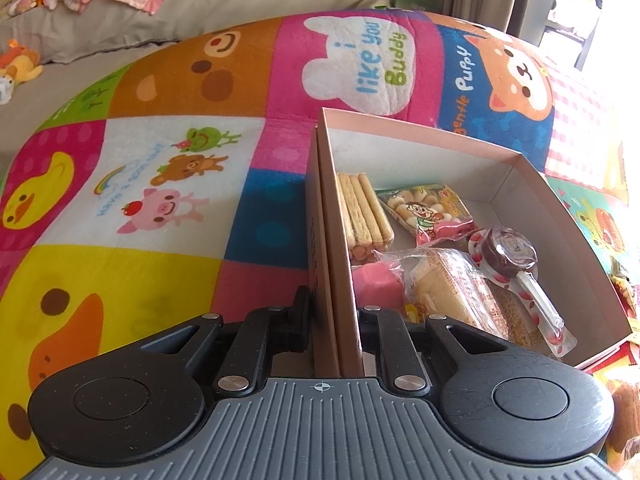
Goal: Organize objects
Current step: 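Move the right gripper to the white candy packets and grasp them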
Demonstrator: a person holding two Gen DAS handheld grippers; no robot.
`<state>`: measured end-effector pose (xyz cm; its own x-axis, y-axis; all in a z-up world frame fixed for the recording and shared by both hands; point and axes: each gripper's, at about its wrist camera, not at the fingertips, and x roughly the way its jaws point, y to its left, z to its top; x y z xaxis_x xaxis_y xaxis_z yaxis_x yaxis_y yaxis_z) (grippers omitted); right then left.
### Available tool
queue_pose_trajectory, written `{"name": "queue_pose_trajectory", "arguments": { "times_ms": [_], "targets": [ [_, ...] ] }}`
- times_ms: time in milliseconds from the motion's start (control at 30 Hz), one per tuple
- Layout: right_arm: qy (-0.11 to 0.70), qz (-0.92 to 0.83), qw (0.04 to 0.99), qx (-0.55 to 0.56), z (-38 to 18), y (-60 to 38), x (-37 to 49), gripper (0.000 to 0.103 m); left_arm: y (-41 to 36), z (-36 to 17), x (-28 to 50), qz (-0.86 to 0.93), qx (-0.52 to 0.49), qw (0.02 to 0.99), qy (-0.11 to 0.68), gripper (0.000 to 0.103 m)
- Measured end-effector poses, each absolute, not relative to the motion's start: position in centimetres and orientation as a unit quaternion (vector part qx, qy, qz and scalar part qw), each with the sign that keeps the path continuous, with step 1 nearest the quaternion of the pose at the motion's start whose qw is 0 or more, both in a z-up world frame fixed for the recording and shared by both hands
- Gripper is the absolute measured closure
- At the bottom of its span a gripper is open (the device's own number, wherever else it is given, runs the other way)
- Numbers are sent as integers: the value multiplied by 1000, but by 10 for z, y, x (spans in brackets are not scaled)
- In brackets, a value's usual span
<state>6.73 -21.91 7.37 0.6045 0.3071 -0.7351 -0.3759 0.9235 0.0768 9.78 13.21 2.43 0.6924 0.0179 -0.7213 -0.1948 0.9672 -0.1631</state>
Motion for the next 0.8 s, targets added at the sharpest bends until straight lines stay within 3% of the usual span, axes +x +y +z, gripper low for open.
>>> {"name": "queue_pose_trajectory", "arguments": {
  "times_ms": [267,433,600,800],
  "targets": [
    [435,241,868,12,49,-223,44,14,129,25,98,64,-107,912,391,87],
    [389,222,894,8,62,-229,46,14,129,25,99,65,-106,912,391,87],
    [344,129,930,12,73,-261,92,10,128,25,99,66,-104,912,392,87],
    [376,59,922,72,55,-298,173,10,128,25,99,65,-103,912,392,87]
  ]
}}
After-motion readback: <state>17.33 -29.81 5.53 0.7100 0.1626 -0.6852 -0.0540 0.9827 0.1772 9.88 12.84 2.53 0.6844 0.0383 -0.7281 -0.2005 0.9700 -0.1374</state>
